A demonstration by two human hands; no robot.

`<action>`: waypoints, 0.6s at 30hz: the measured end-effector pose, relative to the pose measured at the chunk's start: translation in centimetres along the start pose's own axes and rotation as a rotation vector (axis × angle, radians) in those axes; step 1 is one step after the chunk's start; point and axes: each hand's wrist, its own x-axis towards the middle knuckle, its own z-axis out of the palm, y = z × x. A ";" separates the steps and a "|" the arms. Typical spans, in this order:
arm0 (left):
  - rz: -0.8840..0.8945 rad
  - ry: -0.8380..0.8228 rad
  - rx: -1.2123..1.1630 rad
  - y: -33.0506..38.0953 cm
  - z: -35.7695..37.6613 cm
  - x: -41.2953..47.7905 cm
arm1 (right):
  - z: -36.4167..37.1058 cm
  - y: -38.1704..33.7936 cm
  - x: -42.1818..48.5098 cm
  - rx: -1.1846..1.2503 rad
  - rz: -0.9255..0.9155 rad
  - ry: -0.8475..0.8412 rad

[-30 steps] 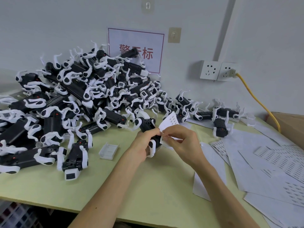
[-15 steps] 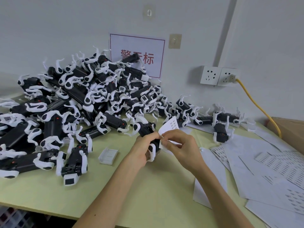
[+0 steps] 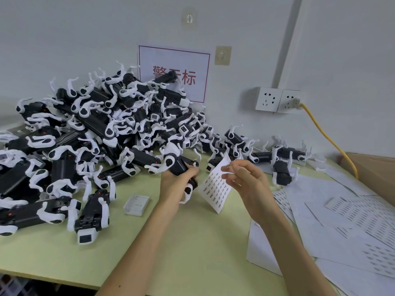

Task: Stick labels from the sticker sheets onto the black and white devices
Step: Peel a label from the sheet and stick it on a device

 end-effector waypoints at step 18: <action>0.084 -0.355 0.005 1.2 0.5 -2.6 | 0.4 1.0 0.0 -0.120 0.139 -0.122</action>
